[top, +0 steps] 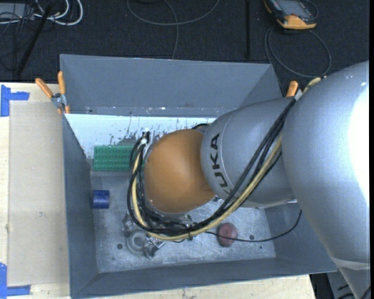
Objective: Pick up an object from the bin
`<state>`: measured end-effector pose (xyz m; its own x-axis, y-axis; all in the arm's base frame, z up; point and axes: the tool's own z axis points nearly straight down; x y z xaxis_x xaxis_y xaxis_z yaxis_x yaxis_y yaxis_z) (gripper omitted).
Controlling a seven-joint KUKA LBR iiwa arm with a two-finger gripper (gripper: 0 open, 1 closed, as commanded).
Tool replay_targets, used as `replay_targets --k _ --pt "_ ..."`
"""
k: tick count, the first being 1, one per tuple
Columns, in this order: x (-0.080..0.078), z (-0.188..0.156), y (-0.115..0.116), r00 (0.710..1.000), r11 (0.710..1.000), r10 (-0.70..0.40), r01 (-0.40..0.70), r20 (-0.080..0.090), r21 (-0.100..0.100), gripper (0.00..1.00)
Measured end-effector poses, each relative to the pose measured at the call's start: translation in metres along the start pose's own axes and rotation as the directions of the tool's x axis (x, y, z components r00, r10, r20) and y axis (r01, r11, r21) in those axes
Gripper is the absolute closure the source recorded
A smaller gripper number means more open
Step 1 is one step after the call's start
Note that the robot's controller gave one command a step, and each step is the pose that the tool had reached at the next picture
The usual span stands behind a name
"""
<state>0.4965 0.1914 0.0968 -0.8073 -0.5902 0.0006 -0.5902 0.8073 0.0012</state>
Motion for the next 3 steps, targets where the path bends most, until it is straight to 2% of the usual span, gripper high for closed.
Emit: replay_targets --k 3 --pt "-0.002 -0.064 0.001 1.000 1.000 0.017 -0.017 0.003 0.001 1.00"
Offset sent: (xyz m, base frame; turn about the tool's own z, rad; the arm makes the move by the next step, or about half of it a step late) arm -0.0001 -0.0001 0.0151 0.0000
